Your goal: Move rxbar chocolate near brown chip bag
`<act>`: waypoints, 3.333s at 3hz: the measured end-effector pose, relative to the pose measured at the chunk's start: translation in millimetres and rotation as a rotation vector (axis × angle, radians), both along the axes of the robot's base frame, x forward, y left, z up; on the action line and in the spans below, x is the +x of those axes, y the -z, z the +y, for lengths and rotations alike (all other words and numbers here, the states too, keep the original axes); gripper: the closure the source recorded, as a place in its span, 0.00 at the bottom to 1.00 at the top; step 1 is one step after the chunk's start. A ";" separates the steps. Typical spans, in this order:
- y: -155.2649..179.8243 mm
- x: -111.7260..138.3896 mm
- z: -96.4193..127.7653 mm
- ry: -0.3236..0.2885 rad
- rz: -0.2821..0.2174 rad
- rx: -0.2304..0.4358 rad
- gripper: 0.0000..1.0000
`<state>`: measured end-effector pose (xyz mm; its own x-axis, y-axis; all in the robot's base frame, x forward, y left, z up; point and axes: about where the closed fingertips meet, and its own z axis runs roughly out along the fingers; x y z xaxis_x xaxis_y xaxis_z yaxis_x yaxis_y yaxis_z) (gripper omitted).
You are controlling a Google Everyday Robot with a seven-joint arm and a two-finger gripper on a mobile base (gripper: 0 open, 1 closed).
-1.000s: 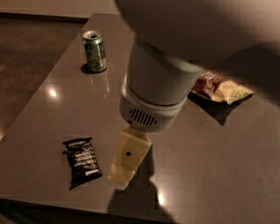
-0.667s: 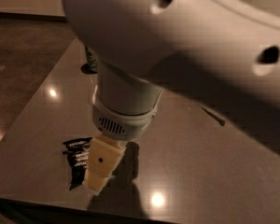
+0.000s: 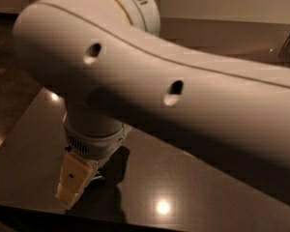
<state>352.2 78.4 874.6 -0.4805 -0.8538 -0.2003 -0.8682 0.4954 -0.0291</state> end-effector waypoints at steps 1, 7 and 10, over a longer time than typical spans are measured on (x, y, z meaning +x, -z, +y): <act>18.2 4.6 16.5 0.026 0.030 -0.006 0.00; 33.9 21.1 20.7 0.055 0.082 -0.009 0.87; -7.7 106.0 -85.6 0.190 -0.029 -0.049 1.00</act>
Offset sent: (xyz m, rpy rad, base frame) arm 0.0230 0.0370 -0.0540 -0.0421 0.0805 -0.0693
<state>458.2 -7.1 882.3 -0.6289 -0.7572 -0.1764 -0.7574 0.6479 -0.0806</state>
